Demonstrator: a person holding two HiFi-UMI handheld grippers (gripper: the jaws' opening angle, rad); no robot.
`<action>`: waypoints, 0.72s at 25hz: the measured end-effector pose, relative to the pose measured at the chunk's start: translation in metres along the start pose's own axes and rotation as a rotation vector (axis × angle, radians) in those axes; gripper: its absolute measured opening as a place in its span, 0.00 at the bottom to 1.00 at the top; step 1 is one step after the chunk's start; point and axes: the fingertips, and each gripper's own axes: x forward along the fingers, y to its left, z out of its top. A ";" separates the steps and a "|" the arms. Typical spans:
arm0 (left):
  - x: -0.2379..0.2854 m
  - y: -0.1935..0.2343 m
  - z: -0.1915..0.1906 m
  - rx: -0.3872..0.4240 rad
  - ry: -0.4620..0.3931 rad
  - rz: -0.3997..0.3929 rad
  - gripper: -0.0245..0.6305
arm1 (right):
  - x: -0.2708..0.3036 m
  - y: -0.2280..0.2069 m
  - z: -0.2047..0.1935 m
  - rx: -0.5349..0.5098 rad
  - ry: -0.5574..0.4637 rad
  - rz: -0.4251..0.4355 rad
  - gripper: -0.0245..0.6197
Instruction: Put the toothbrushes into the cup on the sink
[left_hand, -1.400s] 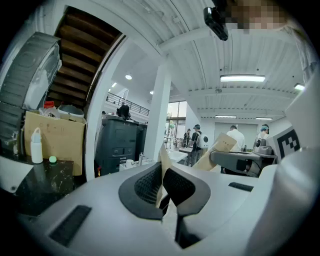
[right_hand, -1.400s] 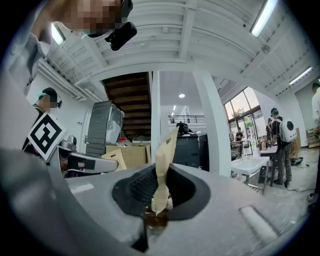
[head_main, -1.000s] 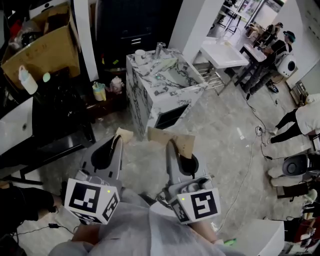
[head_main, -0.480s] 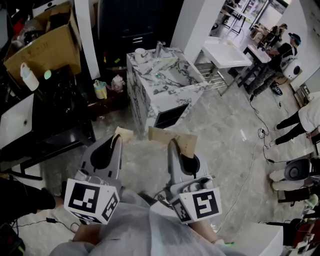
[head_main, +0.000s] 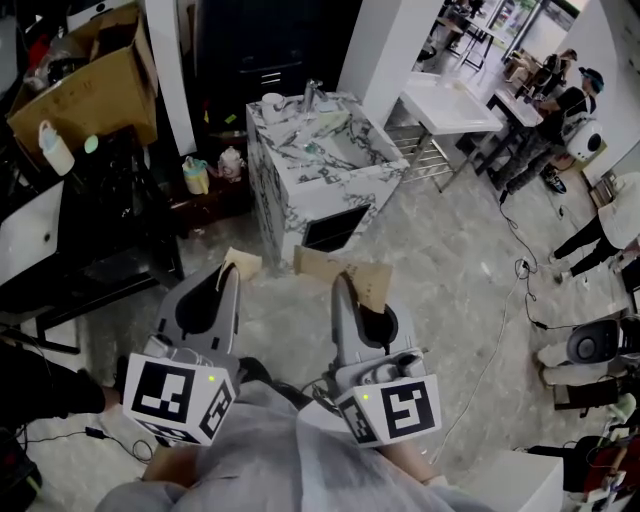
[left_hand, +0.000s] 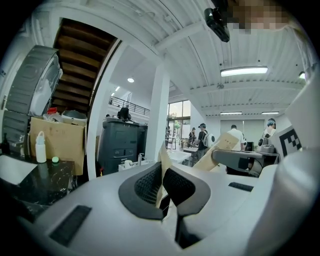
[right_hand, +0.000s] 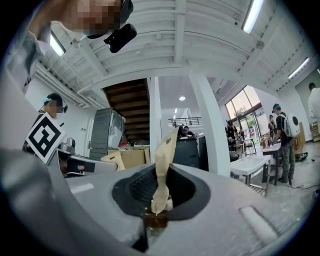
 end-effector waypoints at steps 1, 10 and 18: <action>0.002 -0.002 0.001 0.002 0.001 -0.001 0.05 | -0.001 -0.003 0.000 0.005 -0.001 -0.005 0.10; 0.034 -0.003 -0.006 -0.011 0.031 -0.034 0.05 | 0.010 -0.029 -0.010 0.013 0.025 -0.041 0.10; 0.079 0.019 -0.001 -0.038 0.043 -0.049 0.05 | 0.051 -0.045 -0.017 0.033 0.053 -0.027 0.10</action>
